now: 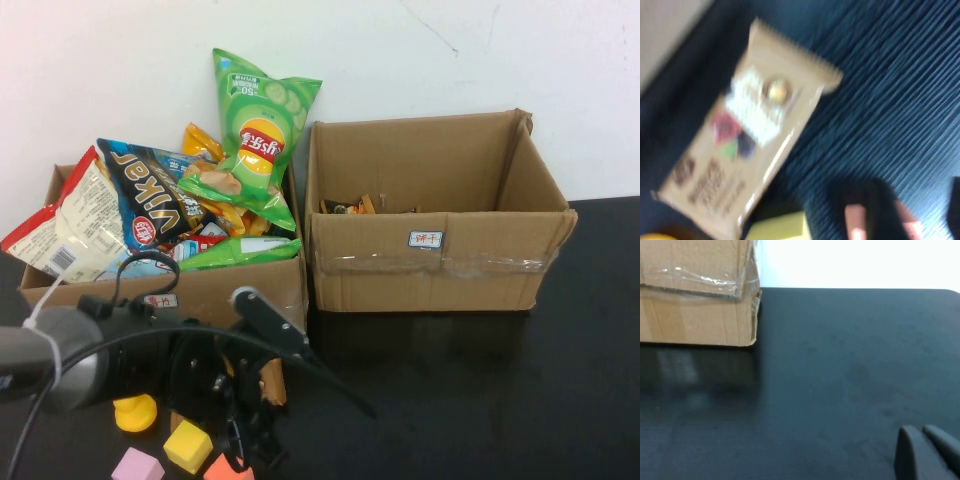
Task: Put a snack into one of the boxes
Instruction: Pick up the biscuit
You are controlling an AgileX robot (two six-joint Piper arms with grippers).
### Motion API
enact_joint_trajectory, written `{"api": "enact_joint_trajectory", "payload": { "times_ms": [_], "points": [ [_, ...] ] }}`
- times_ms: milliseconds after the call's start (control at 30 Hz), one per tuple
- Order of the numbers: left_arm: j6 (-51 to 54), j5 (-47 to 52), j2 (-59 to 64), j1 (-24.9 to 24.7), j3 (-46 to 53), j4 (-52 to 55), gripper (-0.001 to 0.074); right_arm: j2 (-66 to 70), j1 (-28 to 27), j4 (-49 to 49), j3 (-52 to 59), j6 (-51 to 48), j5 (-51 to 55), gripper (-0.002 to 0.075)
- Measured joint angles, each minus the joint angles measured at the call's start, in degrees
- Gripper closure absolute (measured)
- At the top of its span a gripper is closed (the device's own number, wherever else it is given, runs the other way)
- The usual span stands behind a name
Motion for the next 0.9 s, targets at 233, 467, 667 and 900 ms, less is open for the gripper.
{"api": "enact_joint_trajectory", "payload": {
  "times_ms": [233,467,667,900],
  "points": [
    [-4.76,2.58,6.86,4.57,-5.30,3.08,0.0081,0.00,0.00,0.00,-0.09,0.00,0.00,0.0727],
    [-4.43,2.33,14.23,7.01,-11.51,8.11,0.0059,0.00,0.00,0.00,-0.09,0.00,0.02,0.0727],
    [-2.08,-0.27,18.01,7.22,-13.71,11.61,0.0066,0.00,0.00,0.00,-0.09,0.00,0.02,0.0727],
    [-0.32,-0.97,18.92,7.22,-14.15,11.23,0.0109,0.00,0.00,0.00,-0.09,0.00,0.02,0.0727]
  ]
}}
